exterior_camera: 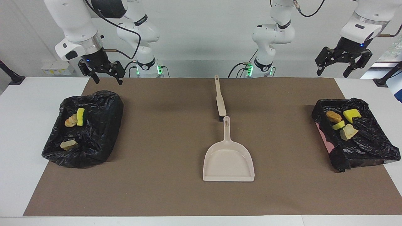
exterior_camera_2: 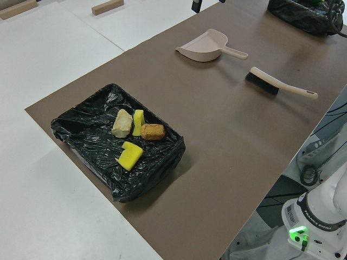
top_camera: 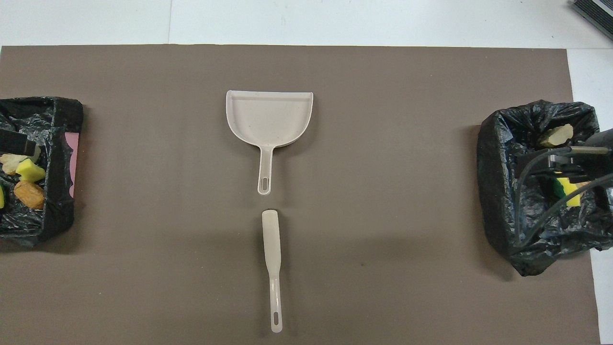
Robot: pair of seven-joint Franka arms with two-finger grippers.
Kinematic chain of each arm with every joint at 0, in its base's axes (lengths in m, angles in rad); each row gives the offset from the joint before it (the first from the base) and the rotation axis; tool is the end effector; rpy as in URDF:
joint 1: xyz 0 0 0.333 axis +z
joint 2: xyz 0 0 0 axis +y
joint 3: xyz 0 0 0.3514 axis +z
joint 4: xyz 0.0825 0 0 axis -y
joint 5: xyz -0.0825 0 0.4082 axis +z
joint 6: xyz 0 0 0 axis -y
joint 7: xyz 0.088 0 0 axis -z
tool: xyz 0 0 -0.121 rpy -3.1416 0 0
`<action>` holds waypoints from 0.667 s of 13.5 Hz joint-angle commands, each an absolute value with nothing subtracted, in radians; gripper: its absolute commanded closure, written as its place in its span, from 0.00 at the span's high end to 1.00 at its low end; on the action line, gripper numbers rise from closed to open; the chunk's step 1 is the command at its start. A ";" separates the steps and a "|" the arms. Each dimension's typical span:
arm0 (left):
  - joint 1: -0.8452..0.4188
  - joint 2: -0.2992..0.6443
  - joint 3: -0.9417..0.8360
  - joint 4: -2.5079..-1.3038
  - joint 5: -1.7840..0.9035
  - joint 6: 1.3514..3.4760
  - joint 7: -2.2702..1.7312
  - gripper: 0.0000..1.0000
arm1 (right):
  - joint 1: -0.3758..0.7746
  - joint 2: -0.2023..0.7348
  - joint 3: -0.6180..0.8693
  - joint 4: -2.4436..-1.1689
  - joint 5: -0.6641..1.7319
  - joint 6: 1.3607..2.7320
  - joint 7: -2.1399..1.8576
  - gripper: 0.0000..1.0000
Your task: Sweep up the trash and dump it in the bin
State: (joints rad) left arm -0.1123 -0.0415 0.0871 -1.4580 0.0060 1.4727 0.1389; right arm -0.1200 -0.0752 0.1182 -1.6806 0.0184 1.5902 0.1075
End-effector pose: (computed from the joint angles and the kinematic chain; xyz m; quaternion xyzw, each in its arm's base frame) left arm 0.5531 -0.0118 0.7158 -0.9963 0.0815 -0.0279 0.0028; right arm 0.5530 0.0037 0.6353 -0.9984 0.0551 0.0081 0.0043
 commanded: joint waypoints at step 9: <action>-0.092 -0.072 0.081 -1.497 0.006 1.459 0.147 1.00 | -0.124 -0.084 0.118 -1.686 0.035 1.588 0.098 1.00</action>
State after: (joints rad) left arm -0.1016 -0.0445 0.0878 -1.4703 0.0060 1.4702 0.1389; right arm -0.1200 -0.0752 0.1182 -1.6806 0.0184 1.5902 0.1075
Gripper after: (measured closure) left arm 0.000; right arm 0.000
